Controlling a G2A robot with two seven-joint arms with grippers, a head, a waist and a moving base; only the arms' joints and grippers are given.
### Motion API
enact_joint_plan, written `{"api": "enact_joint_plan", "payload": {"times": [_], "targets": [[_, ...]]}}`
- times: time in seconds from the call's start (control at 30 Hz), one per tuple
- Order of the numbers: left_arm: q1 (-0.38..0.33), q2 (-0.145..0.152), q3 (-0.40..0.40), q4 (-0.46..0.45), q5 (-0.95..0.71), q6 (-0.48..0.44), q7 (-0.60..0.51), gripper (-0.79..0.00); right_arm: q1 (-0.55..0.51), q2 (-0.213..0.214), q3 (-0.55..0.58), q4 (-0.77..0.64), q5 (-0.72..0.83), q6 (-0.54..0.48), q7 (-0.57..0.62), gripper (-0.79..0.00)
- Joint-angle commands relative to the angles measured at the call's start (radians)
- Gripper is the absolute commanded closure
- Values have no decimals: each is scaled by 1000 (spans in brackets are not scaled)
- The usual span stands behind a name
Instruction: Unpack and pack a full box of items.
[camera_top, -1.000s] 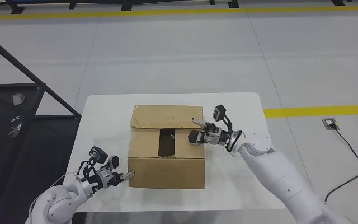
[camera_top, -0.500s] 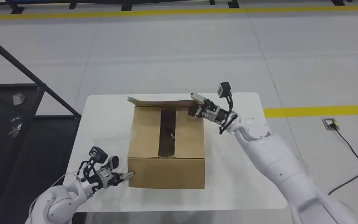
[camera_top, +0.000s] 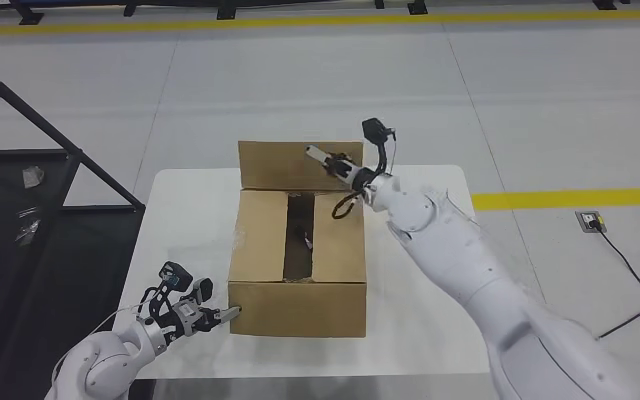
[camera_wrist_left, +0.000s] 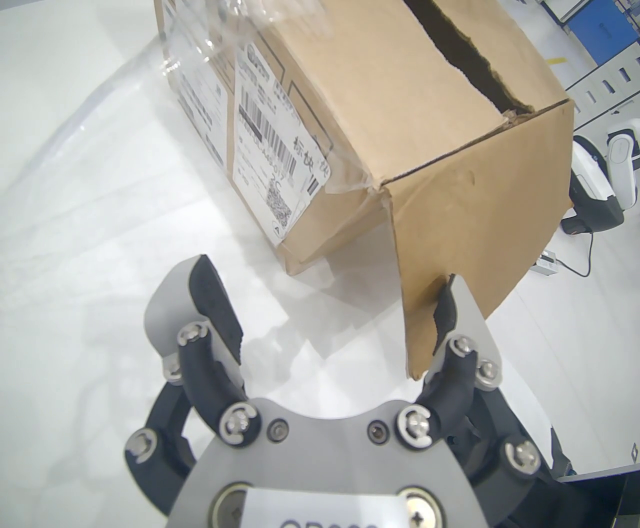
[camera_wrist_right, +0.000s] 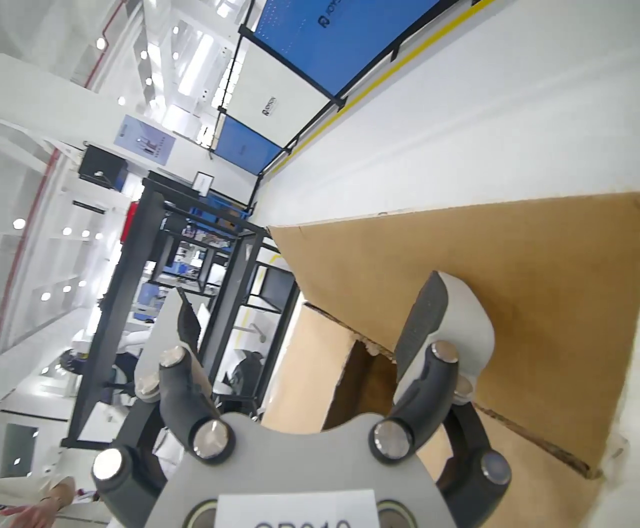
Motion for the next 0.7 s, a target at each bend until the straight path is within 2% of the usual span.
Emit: {"api": "enact_joint_plan", "payload": {"times": [0.0, 0.27, 0.37, 0.47, 0.57, 0.67], "targets": [[0, 0, 0, 0, 0, 0, 0, -785, 7, -25, -14, 44, -30, 32, -38, -785], [0, 0, 0, 0, 0, 0, 0, -785, 10, -102, -42, 168, -105, 101, -120, -785], [0, 0, 0, 0, 0, 0, 0, -785, 11, -118, -33, 196, -104, 82, -132, -785], [0, 0, 0, 0, 0, 0, 0, -785, 10, -126, -4, 206, -62, 1, -117, -785], [0, 0, 0, 0, 0, 0, 0, -785, 4, -124, 51, 203, 51, -128, 12, -785], [11, 2, -11, -18, -10, 2, 31, -785, -5, -115, 117, 195, 213, -185, 293, -785]]}}
